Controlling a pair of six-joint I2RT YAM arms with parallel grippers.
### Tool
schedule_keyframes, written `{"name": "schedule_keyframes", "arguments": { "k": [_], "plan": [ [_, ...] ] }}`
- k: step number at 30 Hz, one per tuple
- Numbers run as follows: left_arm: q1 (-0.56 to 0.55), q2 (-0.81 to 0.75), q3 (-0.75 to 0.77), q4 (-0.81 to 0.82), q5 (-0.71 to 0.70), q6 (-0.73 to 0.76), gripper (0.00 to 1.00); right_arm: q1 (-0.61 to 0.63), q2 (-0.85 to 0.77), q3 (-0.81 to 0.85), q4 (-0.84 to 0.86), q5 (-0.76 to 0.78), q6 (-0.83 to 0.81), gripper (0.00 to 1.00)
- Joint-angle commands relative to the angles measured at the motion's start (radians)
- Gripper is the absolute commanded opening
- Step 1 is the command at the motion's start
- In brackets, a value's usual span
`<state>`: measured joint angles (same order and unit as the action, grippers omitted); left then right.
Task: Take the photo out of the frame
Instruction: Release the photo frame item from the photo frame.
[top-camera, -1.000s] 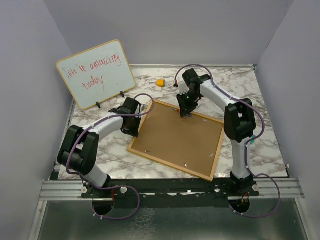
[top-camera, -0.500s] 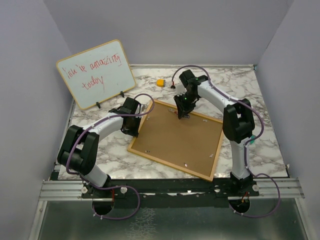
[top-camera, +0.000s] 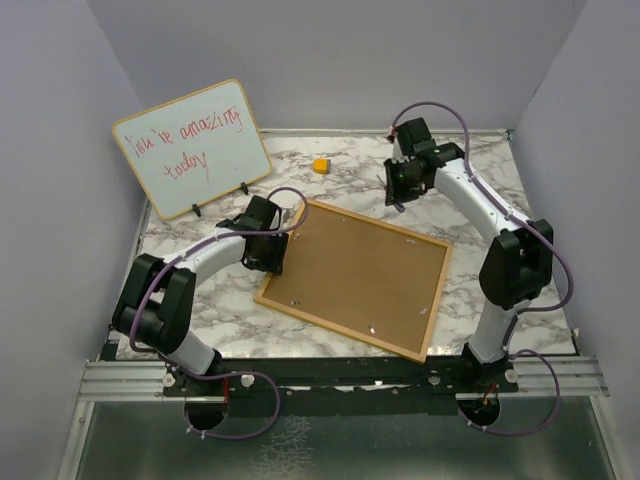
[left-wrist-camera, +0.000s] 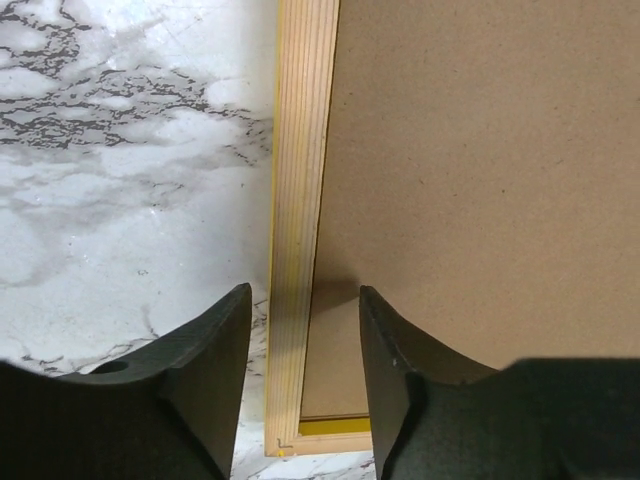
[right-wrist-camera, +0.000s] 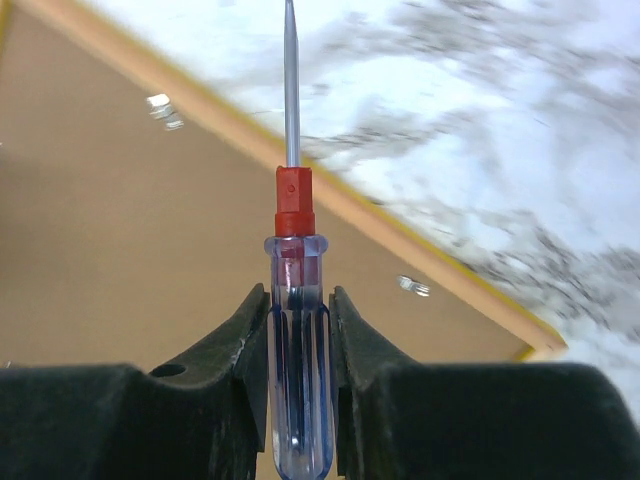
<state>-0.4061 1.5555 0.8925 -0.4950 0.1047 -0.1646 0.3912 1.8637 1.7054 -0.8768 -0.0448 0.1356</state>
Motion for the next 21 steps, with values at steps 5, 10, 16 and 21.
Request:
{"name": "schedule_keyframes", "arguments": {
  "k": [5,10,16,21],
  "plan": [
    [-0.003,-0.113,-0.023,0.038,-0.061,-0.026,0.55,-0.214,-0.111,-0.215,0.111,0.276,0.279,0.0],
    [-0.003,-0.194,-0.04,0.057,-0.183,-0.047,0.63,-0.327,-0.153,-0.332,0.156,0.288,0.338,0.0],
    [-0.003,-0.282,-0.061,0.067,-0.312,-0.068,0.7,-0.343,-0.167,-0.411,0.152,0.347,0.368,0.01],
    [-0.003,-0.351,-0.078,0.072,-0.393,-0.08,0.75,-0.353,-0.174,-0.483,0.171,0.42,0.393,0.01]
  ]
}}
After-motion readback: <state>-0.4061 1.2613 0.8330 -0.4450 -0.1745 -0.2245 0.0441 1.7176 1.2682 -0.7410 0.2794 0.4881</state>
